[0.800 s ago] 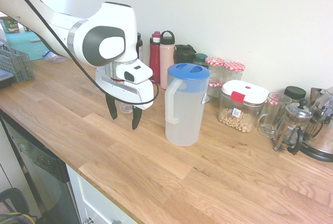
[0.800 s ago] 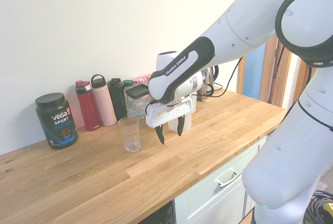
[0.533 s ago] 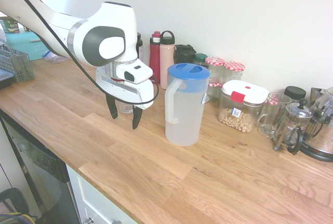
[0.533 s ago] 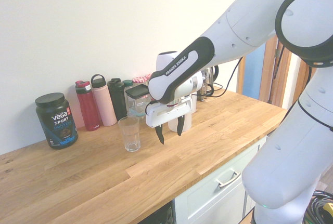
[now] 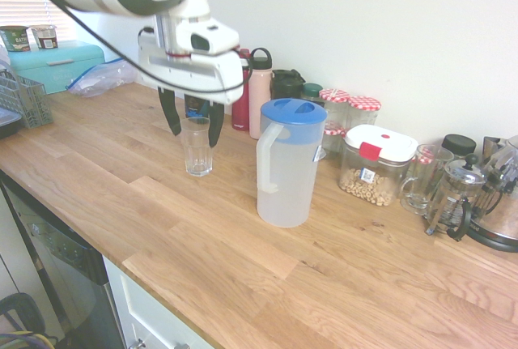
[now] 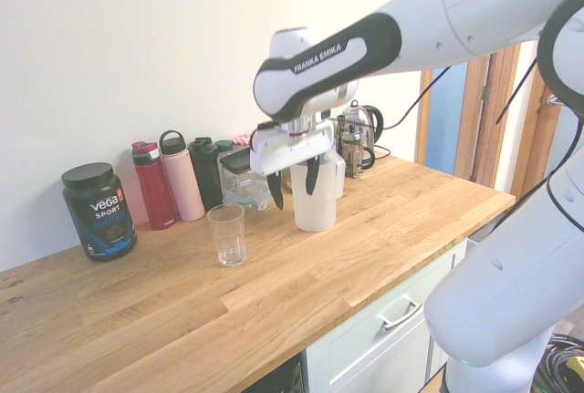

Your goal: Pour me some water

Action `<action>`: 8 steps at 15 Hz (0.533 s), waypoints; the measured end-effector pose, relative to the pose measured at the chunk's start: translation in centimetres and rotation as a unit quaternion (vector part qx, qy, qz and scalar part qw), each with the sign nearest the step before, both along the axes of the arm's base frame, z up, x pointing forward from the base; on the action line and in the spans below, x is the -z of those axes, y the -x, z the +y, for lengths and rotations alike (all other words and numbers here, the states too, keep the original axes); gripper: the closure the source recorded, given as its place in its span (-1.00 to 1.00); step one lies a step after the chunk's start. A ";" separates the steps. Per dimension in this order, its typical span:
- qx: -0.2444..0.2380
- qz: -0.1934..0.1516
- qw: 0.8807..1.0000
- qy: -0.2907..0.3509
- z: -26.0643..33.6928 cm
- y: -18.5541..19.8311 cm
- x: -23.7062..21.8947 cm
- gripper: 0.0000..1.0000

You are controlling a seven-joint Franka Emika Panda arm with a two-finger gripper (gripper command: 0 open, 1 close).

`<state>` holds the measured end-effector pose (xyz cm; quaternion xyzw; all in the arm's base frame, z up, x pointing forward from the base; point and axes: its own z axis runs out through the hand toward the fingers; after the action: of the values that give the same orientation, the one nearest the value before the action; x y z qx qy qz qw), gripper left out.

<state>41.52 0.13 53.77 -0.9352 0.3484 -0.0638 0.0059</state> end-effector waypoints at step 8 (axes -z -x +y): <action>0.009 -0.018 1.000 0.006 -10.8 1.1 -6.1 -1.00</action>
<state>40.47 -10.63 59.92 -0.9306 0.3567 -0.0822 0.0060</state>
